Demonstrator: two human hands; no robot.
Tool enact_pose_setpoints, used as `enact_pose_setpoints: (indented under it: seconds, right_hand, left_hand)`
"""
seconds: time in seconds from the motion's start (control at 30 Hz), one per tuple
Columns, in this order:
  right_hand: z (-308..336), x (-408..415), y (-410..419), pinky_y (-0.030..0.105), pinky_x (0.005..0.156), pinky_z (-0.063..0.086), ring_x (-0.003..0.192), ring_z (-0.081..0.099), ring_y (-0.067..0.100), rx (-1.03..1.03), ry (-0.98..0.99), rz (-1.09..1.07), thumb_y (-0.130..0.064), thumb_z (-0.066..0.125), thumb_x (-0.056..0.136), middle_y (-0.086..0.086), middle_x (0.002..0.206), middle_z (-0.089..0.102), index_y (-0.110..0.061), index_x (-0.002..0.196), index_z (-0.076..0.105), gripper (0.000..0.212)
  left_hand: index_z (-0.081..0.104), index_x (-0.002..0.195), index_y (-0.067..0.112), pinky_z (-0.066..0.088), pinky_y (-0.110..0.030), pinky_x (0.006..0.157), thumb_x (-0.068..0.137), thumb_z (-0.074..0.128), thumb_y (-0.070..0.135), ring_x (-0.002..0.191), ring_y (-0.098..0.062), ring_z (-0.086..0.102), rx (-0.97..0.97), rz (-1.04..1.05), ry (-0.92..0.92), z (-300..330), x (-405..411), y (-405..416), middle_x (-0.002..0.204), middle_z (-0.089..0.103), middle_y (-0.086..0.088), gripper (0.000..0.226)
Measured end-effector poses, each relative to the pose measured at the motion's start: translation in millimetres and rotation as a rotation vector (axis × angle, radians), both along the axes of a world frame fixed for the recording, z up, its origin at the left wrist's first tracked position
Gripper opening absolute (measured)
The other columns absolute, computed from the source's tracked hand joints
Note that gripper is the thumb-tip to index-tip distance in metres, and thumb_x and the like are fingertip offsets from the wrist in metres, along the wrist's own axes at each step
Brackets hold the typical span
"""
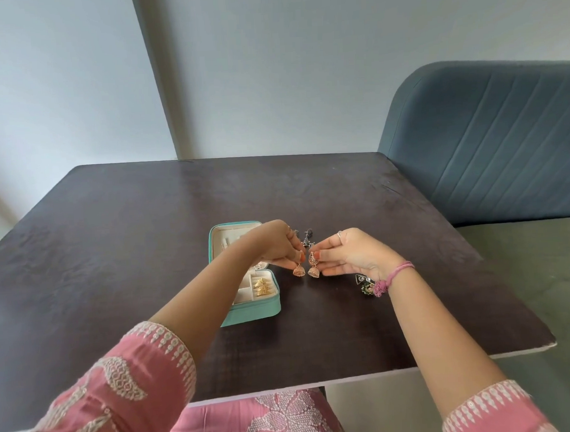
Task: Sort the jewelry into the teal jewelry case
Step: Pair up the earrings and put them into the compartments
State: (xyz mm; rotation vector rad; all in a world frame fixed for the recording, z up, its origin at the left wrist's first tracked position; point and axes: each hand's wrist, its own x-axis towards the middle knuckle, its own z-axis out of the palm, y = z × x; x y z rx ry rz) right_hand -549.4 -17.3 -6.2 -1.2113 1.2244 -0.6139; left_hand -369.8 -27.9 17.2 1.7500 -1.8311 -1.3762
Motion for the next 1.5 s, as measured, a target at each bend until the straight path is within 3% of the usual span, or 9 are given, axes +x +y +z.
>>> enact_pose_setpoints:
  seconds: [0.27,0.43,0.57,0.93,1.03,1.1,1.2,1.33,1.5]
  right_hand:
    - [-2,6,-4,0.024,0.064,0.057,0.071,0.072,0.012,0.013,0.094,0.012,-0.009,0.071,0.085,0.007,0.080,0.074,-0.011,0.088,0.069,0.003]
    - [-3,8,-6,0.025,0.065,0.058,0.067,0.071,0.010,0.014,0.129,-0.002,-0.010,0.072,0.084,0.005,0.074,0.074,-0.010,0.087,0.069,0.005]
    - [-5,8,-8,0.026,0.068,0.059,0.066,0.070,0.009,0.003,0.159,-0.016,-0.010,0.072,0.084,0.007,0.078,0.073,-0.009,0.086,0.067,0.005]
    - [3,8,-8,0.021,0.061,0.058,0.071,0.068,0.013,-0.089,0.337,0.005,-0.007,0.067,0.089,0.010,0.080,0.068,-0.004,0.094,0.066,0.007]
    - [7,2,-8,0.022,0.060,0.058,0.069,0.068,0.013,-0.134,0.349,-0.005,-0.006,0.067,0.088,0.010,0.078,0.069,-0.007,0.088,0.068,0.002]
    - [12,-6,-6,0.021,0.058,0.057,0.070,0.069,0.013,-0.164,0.323,-0.028,-0.005,0.065,0.089,0.013,0.083,0.070,-0.008,0.084,0.068,0.006]
    - [22,-21,-3,0.019,0.057,0.055,0.070,0.070,0.012,-0.193,0.271,-0.069,-0.003,0.064,0.090,0.011,0.086,0.071,-0.008,0.085,0.069,0.009]
    - [32,-44,1,0.018,0.058,0.056,0.071,0.069,0.011,-0.221,0.249,-0.128,-0.004,0.064,0.090,0.008,0.085,0.071,-0.004,0.094,0.069,0.007]
    - [33,-74,10,0.018,0.060,0.057,0.071,0.069,0.012,-0.232,0.234,-0.202,-0.003,0.063,0.090,0.010,0.085,0.071,-0.003,0.097,0.070,0.009]
  left_hand:
    - [0.070,0.098,0.002,0.056,-0.015,0.060,0.083,0.070,0.003,0.072,-0.013,0.065,0.075,-0.007,-0.054,4,-3,-7,0.076,0.067,-0.004,0.015]
    - [0.068,0.092,0.002,0.057,-0.031,0.083,0.083,0.068,-0.001,0.075,-0.016,0.066,0.098,-0.029,-0.081,2,-6,-10,0.079,0.066,-0.005,0.009]
    - [0.068,0.095,0.006,0.053,-0.036,0.094,0.085,0.068,0.005,0.097,-0.024,0.069,0.080,-0.073,-0.160,3,-9,-12,0.092,0.072,-0.010,0.010]
    - [0.061,0.117,0.005,0.056,-0.016,0.056,0.090,0.061,0.003,0.069,-0.011,0.064,0.098,-0.060,-0.189,11,-11,-14,0.080,0.062,-0.001,0.028]
    - [0.058,0.120,0.004,0.057,-0.021,0.069,0.091,0.059,0.003,0.085,-0.017,0.067,0.082,-0.062,-0.186,15,-9,-16,0.096,0.064,-0.001,0.029]
    - [0.059,0.113,0.004,0.056,-0.025,0.077,0.093,0.057,0.003,0.085,-0.021,0.068,0.055,-0.066,-0.191,20,-8,-17,0.088,0.063,-0.003,0.021]
    - [0.060,0.098,0.006,0.055,-0.022,0.062,0.092,0.056,0.004,0.064,-0.016,0.061,-0.007,-0.039,-0.171,27,-8,-19,0.074,0.060,-0.007,0.007]
    - [0.063,0.100,0.007,0.057,-0.025,0.064,0.090,0.061,0.012,0.073,-0.019,0.066,-0.115,-0.027,-0.148,32,-17,-18,0.094,0.069,-0.013,0.011]
    - [0.066,0.095,0.010,0.057,-0.021,0.061,0.089,0.061,0.014,0.066,-0.013,0.066,-0.155,-0.078,-0.113,33,-42,-8,0.085,0.071,-0.010,0.008]
